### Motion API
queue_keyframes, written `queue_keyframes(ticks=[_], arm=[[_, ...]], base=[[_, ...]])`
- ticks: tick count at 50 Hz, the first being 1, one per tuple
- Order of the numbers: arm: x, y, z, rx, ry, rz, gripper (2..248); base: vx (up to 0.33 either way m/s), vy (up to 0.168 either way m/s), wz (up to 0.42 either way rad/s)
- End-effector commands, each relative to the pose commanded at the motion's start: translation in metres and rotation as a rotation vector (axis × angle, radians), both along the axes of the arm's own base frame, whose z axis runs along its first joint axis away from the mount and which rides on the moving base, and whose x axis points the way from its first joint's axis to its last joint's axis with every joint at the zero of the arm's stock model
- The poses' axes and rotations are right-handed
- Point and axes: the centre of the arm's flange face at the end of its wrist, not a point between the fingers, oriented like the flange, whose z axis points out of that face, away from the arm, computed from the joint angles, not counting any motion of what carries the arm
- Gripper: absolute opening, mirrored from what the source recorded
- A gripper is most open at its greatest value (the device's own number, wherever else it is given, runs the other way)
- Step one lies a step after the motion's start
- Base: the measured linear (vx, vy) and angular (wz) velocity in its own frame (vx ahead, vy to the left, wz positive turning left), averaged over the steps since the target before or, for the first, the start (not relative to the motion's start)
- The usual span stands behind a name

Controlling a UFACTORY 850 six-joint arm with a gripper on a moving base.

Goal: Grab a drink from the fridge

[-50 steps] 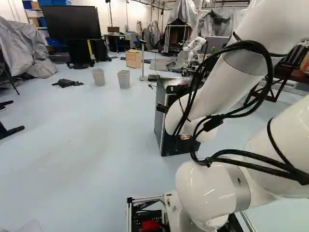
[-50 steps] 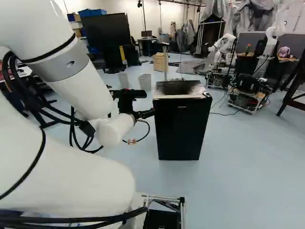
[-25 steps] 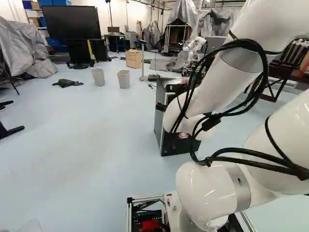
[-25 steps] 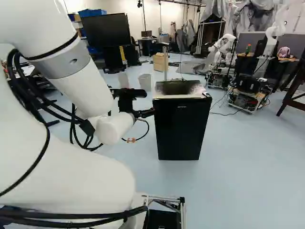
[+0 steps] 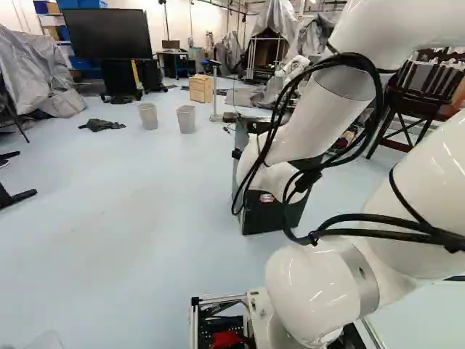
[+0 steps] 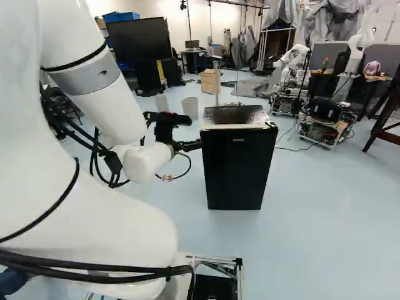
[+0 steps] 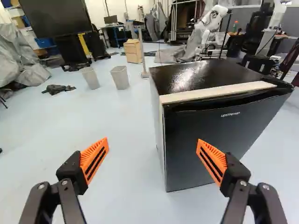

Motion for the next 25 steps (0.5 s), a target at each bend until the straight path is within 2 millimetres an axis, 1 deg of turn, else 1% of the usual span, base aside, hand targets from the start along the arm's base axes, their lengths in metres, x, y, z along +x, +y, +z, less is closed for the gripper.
queue_keyframes(ticks=[25], arm=[[0.012, 0.016, 0.004, 0.056, -0.053, -0.113, 247]], base=[[0.0, 0.0, 0.0]])
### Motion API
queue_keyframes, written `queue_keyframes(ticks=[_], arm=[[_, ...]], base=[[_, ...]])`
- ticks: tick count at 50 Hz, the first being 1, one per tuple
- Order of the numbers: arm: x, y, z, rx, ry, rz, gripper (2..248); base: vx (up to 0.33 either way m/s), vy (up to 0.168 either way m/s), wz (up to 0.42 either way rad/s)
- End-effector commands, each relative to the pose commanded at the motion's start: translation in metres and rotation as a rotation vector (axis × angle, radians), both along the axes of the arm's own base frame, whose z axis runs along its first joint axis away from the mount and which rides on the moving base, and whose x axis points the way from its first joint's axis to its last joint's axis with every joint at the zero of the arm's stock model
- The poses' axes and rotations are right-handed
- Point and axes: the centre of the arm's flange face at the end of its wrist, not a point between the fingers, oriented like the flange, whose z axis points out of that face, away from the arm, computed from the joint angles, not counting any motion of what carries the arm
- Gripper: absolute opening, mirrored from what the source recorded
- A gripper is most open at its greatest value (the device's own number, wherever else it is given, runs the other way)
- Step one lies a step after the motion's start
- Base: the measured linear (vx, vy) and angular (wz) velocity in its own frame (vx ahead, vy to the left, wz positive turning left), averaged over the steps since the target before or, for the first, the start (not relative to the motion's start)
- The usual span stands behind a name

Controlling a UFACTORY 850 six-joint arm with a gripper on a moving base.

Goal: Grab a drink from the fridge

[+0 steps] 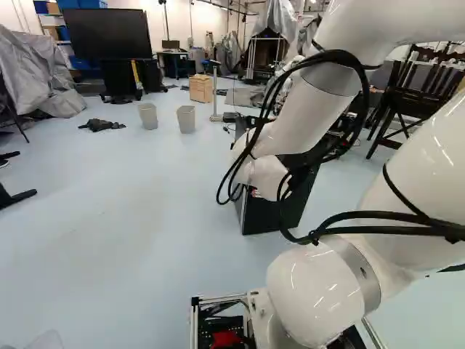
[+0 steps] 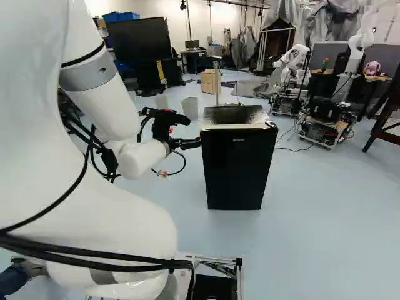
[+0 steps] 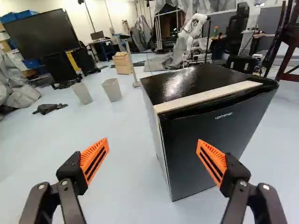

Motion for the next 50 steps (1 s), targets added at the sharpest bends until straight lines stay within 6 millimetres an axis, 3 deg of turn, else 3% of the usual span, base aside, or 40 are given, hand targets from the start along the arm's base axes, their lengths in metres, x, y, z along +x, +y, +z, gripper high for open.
queue_keyframes(ticks=[50], arm=[[0.04, 0.04, -0.041, 0.009, 0.02, -0.266, 247]], base=[[0.0, 0.0, 0.0]])
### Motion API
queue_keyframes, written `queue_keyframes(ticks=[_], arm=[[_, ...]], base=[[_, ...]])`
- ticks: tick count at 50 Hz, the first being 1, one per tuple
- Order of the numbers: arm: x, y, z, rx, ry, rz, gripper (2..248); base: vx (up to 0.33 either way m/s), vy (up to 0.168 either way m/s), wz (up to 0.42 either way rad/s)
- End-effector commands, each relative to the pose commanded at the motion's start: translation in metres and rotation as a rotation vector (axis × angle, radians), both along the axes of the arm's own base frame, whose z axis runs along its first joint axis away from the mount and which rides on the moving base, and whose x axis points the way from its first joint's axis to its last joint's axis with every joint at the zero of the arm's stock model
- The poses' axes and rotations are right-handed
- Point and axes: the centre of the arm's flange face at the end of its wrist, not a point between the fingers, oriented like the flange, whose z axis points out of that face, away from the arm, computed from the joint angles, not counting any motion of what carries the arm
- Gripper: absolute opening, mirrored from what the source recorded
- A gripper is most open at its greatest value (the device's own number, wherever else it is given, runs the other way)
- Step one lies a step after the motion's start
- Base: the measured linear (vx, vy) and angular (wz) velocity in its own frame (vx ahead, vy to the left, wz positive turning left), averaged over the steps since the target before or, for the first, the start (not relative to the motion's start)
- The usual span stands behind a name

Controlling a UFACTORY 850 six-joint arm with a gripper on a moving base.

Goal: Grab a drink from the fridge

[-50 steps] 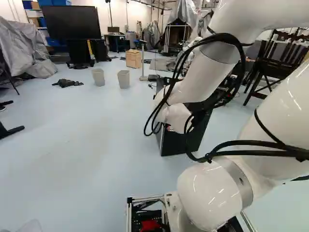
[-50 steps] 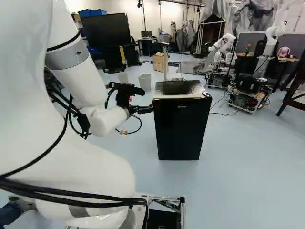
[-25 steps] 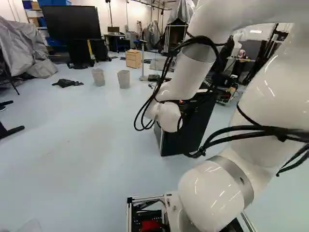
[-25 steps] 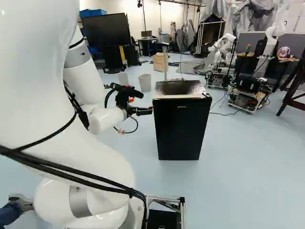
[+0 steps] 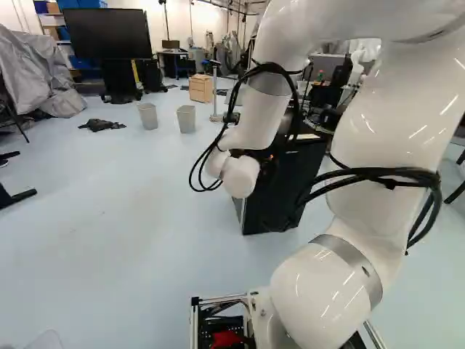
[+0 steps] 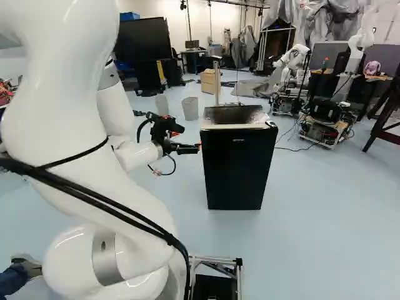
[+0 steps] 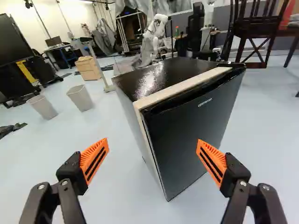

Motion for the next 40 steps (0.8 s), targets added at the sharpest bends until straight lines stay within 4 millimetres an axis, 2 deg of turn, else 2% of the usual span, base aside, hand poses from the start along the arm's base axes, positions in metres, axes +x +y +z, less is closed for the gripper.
queue_keyframes(ticks=[27, 40], arm=[[0.02, 0.026, -0.029, -0.036, 0.001, -0.155, 247], [0.036, 0.041, -0.046, -0.049, 0.008, -0.202, 247]], base=[[0.0, 0.0, 0.0], [0.0, 0.0, 0.0]])
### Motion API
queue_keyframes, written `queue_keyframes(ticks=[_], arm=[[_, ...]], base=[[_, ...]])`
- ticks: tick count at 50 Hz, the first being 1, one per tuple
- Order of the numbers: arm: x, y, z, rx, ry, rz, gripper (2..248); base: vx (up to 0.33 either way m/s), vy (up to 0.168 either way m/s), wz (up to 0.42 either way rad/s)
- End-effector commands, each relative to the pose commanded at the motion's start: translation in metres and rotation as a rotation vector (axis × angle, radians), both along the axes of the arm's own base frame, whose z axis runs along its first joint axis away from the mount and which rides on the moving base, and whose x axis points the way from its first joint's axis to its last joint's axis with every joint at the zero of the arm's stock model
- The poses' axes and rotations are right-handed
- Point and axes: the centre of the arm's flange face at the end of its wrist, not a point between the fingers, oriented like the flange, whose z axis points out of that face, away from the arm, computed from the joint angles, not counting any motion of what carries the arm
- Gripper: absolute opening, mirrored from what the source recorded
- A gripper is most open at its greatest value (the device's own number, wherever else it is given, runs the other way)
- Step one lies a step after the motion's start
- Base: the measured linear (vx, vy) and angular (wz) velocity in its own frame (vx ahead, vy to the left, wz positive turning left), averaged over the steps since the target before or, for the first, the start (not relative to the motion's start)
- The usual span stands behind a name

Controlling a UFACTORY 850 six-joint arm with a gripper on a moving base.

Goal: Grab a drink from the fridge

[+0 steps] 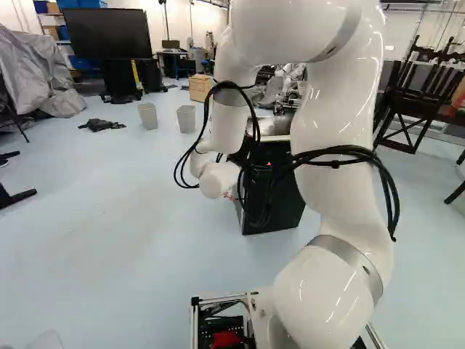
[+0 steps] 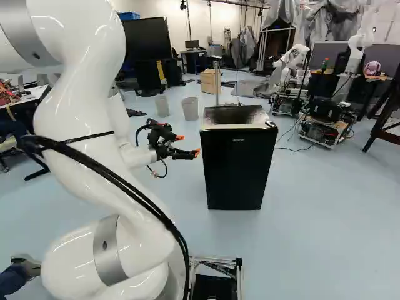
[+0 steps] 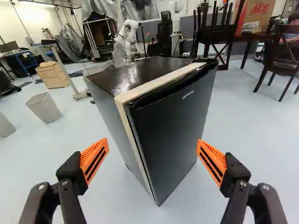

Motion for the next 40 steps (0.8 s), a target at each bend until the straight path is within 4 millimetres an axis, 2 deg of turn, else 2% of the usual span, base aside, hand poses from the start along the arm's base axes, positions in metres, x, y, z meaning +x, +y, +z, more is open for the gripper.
queue_keyframes(ticks=[21, 40], arm=[[0.042, 0.02, -0.03, -0.004, 0.006, -0.015, 247], [0.077, 0.022, -0.036, 0.012, -0.023, -0.047, 247]], base=[[0.0, 0.0, 0.0], [0.0, 0.0, 0.0]])
